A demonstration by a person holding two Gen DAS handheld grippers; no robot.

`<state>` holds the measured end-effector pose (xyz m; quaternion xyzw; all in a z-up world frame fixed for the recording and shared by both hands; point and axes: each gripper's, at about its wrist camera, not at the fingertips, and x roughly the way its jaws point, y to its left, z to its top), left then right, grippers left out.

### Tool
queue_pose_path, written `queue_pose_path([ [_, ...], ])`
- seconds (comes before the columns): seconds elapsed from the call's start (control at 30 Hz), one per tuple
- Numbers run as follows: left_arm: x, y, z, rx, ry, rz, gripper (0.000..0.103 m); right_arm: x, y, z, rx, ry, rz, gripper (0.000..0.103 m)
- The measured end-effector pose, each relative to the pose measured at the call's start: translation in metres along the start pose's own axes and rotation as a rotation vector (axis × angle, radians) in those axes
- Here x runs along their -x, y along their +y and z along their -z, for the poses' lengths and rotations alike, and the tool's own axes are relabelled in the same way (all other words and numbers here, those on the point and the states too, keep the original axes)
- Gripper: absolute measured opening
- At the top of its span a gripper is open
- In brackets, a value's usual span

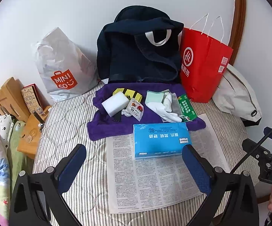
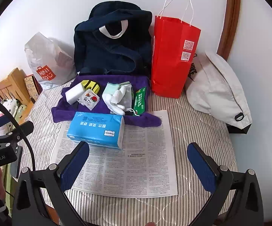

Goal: Organize soft objects

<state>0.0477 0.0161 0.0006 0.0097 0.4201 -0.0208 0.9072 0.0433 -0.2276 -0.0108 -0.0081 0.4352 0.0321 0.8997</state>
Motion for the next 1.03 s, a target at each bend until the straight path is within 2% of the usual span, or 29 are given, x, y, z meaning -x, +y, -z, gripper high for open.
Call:
queue_pose_path([
  [0.8, -0.007, 0.004, -0.006, -0.002, -0.002, 0.000, 0.103, -0.004, 0.001, -0.005, -0.004, 0.010, 0.018, 0.102],
  [1.03, -0.013, 0.008, -0.008, -0.001, -0.026, 0.019, 0.103, -0.009, 0.002, -0.006, -0.006, 0.012, 0.022, 0.102],
])
